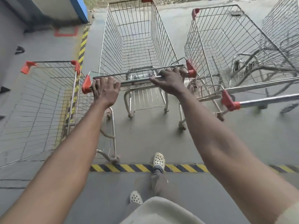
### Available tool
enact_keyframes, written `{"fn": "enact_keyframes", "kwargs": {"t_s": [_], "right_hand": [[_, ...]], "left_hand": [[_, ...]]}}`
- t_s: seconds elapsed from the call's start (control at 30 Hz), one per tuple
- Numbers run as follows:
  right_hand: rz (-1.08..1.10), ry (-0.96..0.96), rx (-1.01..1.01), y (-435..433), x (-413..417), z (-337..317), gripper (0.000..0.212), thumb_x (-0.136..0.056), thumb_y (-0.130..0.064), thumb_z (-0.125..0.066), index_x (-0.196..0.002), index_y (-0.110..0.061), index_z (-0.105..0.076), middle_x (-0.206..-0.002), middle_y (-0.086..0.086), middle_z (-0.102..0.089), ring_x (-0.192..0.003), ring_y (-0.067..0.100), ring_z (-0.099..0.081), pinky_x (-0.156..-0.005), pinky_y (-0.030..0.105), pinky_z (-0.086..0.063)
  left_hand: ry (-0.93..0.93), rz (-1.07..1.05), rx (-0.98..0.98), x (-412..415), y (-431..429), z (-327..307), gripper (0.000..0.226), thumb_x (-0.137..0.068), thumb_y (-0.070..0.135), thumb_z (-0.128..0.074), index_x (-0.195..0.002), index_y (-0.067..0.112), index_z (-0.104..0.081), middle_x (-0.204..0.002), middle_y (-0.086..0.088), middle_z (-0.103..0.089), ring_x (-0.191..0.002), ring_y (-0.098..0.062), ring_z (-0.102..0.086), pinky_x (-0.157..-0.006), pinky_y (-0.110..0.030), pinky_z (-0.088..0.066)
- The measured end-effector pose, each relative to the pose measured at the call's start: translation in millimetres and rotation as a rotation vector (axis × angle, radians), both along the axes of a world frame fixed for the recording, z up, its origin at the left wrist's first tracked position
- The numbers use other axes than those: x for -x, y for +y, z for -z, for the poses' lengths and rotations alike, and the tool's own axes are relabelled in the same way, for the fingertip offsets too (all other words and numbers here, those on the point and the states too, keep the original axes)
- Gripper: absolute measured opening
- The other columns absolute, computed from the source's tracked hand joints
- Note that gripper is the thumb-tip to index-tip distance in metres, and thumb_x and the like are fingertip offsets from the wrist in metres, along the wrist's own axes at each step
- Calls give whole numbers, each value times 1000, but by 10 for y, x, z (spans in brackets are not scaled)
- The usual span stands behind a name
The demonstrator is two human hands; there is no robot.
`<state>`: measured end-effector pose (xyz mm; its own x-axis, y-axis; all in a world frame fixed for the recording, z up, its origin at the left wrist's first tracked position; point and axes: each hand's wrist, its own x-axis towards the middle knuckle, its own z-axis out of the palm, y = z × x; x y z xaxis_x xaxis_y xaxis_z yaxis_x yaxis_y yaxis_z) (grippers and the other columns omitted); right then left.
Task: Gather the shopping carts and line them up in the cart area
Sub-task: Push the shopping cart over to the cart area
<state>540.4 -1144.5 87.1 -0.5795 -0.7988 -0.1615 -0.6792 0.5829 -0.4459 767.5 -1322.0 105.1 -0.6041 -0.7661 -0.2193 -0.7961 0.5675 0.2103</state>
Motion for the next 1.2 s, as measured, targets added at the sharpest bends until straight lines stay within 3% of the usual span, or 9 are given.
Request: {"fn": "enact_keyframes", "kwargs": {"t_s": [0.13,0.23,0.4,0.5,0.67,0.77,0.93,1.07,1.2], "right_hand": [[15,12,12,304,-455,-11,83,-77,-99,-24,-107,-33,-65,-117,-3,-65,-131,33,-45,-110,53,-34],[29,22,3,590,-779,-19,84,-75,-102,-22,-106,-36,-64,-121,-4,-67,-132,32,-48,-113,56,-29],[16,57,18,1173,-1315,-65,57,-87,-87,-36,-103,-37,-60,-111,-6,-65,-115,15,-47,-114,43,-26],[20,111,-19,1425,-1618,15,76,-84,-92,-27,-114,-32,-65,-115,-5,-69,-118,19,-56,-117,44,-22],[66,145,-21,1833,-2044,85,92,-75,-100,-18,-102,-27,-68,-104,-6,-69,-108,22,-54,-94,36,-28],[102,157,-6,1974,-2294,109,88,-77,-100,-21,-100,-29,-68,-100,-9,-67,-107,24,-53,-94,40,-34],[117,172,67,2173,-2651,108,69,-78,-98,-26,-86,-38,-58,-92,-15,-55,-108,27,-52,-103,53,-35],[107,173,125,2297,-2858,112,68,-76,-99,-23,-86,-40,-55,-94,-18,-54,-106,26,-54,-97,42,-35],[110,167,162,2426,-3057,61,69,-76,-99,-24,-85,-39,-56,-95,-20,-55,-105,23,-51,-94,44,-36]], "left_hand": [[17,-24,-10,-437,366,-56,49,-107,50,-24,-138,16,-41,-152,-19,-29,-147,-35,-20,-122,-51,6],[21,7,-19,-770,617,-43,49,-106,53,-23,-134,17,-41,-150,-17,-31,-144,-36,-23,-122,-58,-6],[96,-7,-162,-1273,1180,-70,63,-106,57,-22,-152,14,-30,-164,-17,-14,-153,-36,-2,-122,-59,8],[76,20,-159,-1622,1435,1,68,-104,61,-18,-156,19,-23,-167,-14,-9,-154,-35,2,-121,-57,15],[53,127,-26,-2093,1759,15,51,-101,58,-20,-126,20,-43,-134,-10,-41,-135,-34,-34,-121,-57,-13],[67,142,-38,-2346,1853,-2,46,-101,59,-21,-120,23,-43,-130,-10,-44,-130,-33,-37,-118,-57,-19],[84,146,-87,-2691,2017,-93,50,-104,59,-26,-130,22,-47,-145,-14,-40,-144,-36,-28,-122,-58,-6],[96,132,-82,-2914,2174,-125,54,-104,60,-25,-138,22,-45,-154,-14,-34,-149,-32,-21,-122,-51,0],[134,116,-120,-3092,2320,-113,59,-105,59,-25,-147,21,-39,-165,-14,-21,-154,-34,-9,-122,-49,7]]}}
